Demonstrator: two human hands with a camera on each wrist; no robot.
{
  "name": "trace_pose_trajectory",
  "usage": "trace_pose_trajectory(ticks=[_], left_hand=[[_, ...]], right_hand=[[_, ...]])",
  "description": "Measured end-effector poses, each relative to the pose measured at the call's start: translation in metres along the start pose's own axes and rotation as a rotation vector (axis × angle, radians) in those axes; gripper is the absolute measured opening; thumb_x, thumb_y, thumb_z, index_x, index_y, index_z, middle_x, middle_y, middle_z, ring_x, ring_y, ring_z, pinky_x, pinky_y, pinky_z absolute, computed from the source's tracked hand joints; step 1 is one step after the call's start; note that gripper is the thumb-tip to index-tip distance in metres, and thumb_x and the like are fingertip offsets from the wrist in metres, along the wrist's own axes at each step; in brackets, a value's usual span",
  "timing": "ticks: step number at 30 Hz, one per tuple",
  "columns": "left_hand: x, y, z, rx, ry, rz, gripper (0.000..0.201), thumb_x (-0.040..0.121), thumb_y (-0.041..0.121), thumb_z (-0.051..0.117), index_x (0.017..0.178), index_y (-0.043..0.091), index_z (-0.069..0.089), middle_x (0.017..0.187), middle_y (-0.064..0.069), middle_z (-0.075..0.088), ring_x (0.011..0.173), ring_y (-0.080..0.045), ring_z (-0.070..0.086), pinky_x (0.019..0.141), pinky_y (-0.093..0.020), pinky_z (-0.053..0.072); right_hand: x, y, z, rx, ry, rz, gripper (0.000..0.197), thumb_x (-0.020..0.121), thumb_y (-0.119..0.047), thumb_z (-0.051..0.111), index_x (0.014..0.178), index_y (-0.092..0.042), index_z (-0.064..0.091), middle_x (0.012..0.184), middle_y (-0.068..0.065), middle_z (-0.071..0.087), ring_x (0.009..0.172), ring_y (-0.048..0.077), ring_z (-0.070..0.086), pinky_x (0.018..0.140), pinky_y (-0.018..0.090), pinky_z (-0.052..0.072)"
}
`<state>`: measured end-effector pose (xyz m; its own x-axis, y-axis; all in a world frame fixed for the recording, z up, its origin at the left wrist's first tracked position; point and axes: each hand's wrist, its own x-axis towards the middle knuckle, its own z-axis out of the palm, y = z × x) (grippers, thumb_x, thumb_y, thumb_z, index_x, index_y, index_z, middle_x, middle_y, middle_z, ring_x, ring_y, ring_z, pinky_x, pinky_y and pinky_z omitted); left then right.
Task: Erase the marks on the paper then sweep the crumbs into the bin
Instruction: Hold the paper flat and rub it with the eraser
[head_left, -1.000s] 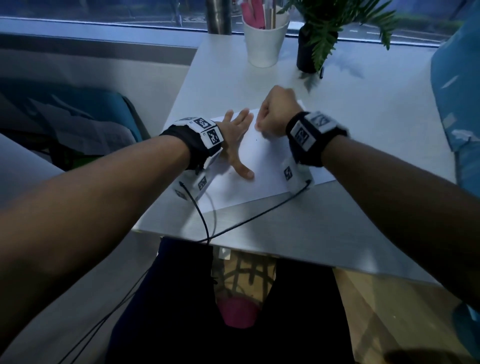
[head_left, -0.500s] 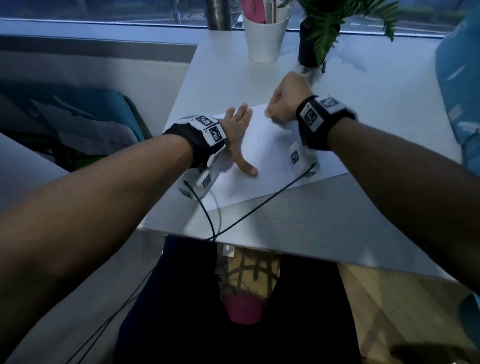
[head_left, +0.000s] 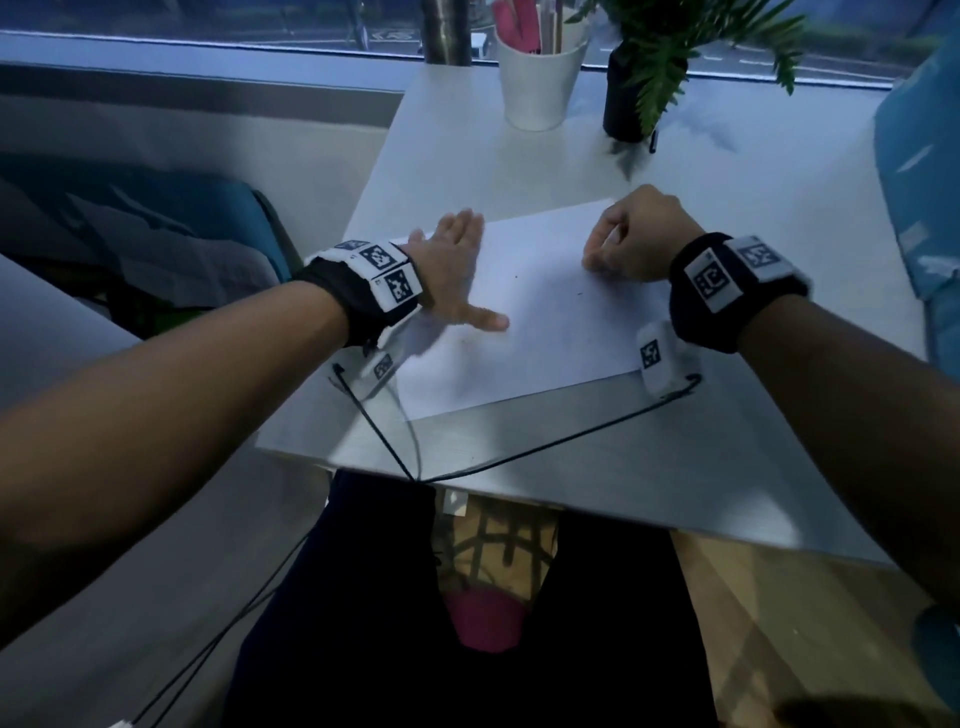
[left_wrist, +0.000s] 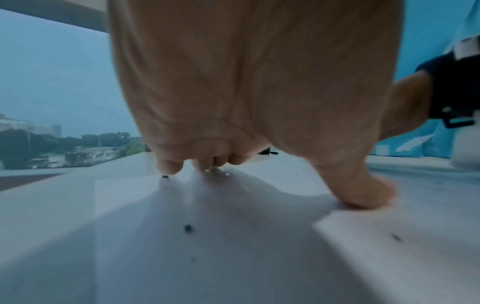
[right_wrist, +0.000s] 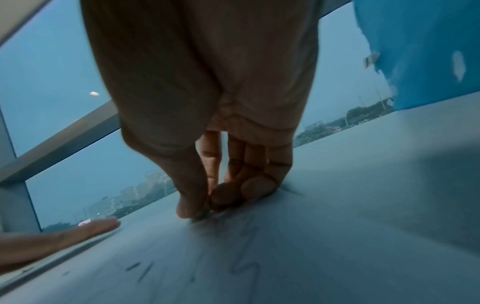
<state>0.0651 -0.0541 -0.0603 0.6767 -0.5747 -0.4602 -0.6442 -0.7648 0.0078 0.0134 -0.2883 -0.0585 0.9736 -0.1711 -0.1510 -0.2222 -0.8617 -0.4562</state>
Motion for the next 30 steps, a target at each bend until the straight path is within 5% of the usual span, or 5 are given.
trace_pose_trajectory(ticks=[7, 13, 17, 22, 30], left_hand=[[-0.019, 0.041, 0.026, 0.005, -0.023, 0.537, 0.098, 0.087, 0.066, 0.047, 0.157, 0.020, -0.005, 0.164, -0.001, -0.012, 0.149, -0.017, -0.009, 0.116, -0.043, -0.007], [0.004, -0.005, -0.006, 0.054, -0.024, 0.102, 0.103, 0.083, 0.077, 0.029, 0.155, 0.016, -0.012, 0.162, -0.003, -0.017, 0.150, -0.021, -0.007, 0.121, -0.047, 0.000], [0.009, 0.006, -0.007, -0.053, -0.007, 0.215, 0.106, 0.085, 0.068, 0.051, 0.156, 0.017, -0.009, 0.163, 0.001, -0.015, 0.150, -0.014, -0.006, 0.121, -0.035, -0.001], [0.018, 0.009, -0.002, -0.097, -0.025, 0.173, 0.114, 0.081, 0.064, 0.062, 0.155, 0.018, -0.011, 0.162, 0.003, -0.018, 0.149, -0.013, -0.013, 0.122, -0.043, 0.000], [0.023, 0.016, -0.012, -0.050, -0.083, 0.110, 0.122, 0.075, 0.062, 0.072, 0.156, 0.021, -0.009, 0.162, 0.003, -0.020, 0.150, -0.021, -0.013, 0.119, -0.054, 0.008]], right_hand=[[0.001, -0.006, -0.003, -0.035, 0.005, -0.047, 0.014, 0.075, -0.018, 0.077, 0.088, -0.015, 0.079, 0.086, 0.004, 0.071, 0.083, 0.014, 0.062, 0.075, 0.022, 0.048], [-0.001, -0.005, 0.000, -0.017, 0.047, -0.026, 0.012, 0.075, -0.018, 0.078, 0.087, -0.016, 0.079, 0.084, 0.005, 0.068, 0.081, 0.013, 0.060, 0.072, 0.021, 0.045], [0.001, -0.010, -0.003, -0.028, 0.032, 0.007, 0.014, 0.071, -0.017, 0.082, 0.084, -0.013, 0.079, 0.079, 0.005, 0.070, 0.078, 0.013, 0.062, 0.071, 0.023, 0.050], [0.009, -0.025, -0.006, 0.099, 0.032, 0.005, 0.015, 0.068, -0.010, 0.082, 0.082, -0.006, 0.078, 0.067, 0.000, 0.070, 0.047, -0.001, 0.061, 0.071, 0.028, 0.061], [0.015, -0.052, 0.029, -0.047, 0.045, -0.068, 0.027, 0.072, -0.021, 0.070, 0.091, -0.001, 0.068, 0.093, 0.017, 0.071, 0.087, 0.028, 0.068, 0.078, 0.033, 0.059]])
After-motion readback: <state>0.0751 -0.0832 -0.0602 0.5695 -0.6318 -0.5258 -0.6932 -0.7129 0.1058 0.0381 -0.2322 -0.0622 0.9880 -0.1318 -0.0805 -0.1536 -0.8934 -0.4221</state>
